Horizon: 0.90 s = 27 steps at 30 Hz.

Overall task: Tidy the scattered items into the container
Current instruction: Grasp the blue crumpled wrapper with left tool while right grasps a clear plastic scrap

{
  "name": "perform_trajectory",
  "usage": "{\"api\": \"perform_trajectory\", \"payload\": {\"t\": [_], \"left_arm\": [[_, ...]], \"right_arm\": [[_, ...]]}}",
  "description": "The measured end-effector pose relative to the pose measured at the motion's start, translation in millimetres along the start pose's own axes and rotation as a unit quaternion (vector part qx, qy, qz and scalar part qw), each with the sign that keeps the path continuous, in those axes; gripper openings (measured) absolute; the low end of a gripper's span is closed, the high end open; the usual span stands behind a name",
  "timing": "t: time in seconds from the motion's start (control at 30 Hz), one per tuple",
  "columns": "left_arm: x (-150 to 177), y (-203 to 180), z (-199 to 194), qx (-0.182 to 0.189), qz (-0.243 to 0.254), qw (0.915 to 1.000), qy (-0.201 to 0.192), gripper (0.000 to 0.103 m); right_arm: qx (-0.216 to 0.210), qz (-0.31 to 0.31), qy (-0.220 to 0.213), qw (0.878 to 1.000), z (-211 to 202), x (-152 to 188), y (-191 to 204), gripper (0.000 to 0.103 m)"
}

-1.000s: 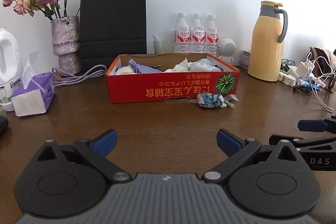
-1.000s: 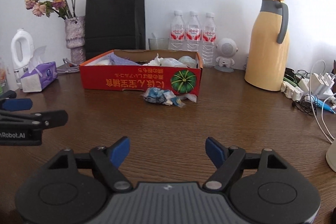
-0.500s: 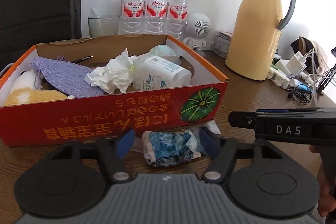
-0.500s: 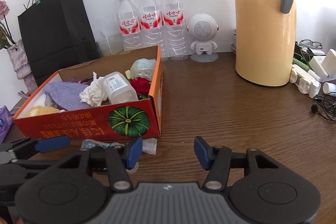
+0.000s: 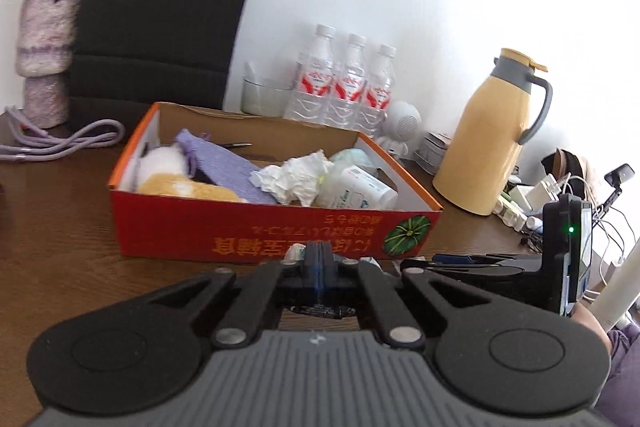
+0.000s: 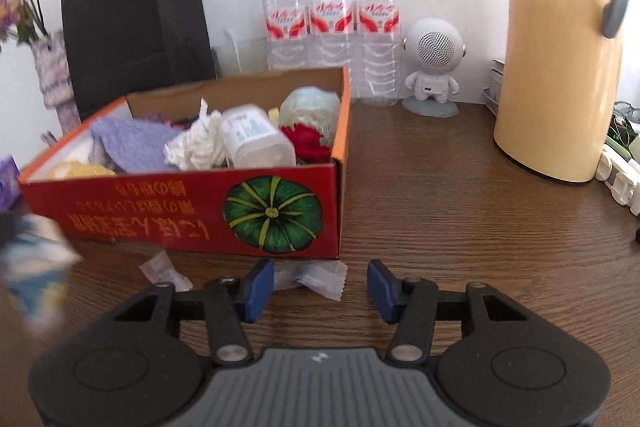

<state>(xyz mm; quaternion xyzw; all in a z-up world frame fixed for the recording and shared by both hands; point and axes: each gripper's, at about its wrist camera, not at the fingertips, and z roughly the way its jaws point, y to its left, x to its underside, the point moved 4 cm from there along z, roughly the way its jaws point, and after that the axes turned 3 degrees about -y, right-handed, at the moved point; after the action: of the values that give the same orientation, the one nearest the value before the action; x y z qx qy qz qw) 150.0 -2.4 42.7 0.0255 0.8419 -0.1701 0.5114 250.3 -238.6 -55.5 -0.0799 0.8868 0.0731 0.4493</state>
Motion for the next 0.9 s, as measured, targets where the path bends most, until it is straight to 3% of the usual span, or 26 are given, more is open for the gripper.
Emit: {"api": "perform_trajectory", "payload": {"t": [0.07,0.17,0.47,0.6,0.77,0.9], "left_arm": [[3.4,12.8,-11.1,-0.029,-0.015,0.9995,0.000,0.001],[9.0,24.7,-17.9,-0.037,-0.035,0.9987,0.000,0.001],[26.9,13.0,-31.8,-0.061,-0.004,0.9981,-0.008,0.001],[37.5,5.9,-50.0,-0.063,-0.004,0.9980,-0.008,0.001],[57.7,-13.8,-76.5,-0.092,0.033,0.9950,-0.019,0.001],[68.5,-34.2,-102.5,-0.092,0.047,0.9937,-0.043,0.001]], "right_arm": [[-0.009,-0.005,0.001,1.000,1.3,0.0,6.9,0.040],[-0.011,-0.016,-0.001,1.000,-1.5,2.4,14.2,0.028],[-0.009,-0.054,0.009,0.998,-28.9,21.3,39.6,0.018],[-0.031,-0.047,0.010,0.998,-67.2,41.1,55.5,0.015],[-0.047,-0.030,-0.032,0.998,-138.8,56.4,70.5,0.015],[-0.048,-0.025,-0.062,0.997,-185.6,74.4,83.7,0.016]]}}
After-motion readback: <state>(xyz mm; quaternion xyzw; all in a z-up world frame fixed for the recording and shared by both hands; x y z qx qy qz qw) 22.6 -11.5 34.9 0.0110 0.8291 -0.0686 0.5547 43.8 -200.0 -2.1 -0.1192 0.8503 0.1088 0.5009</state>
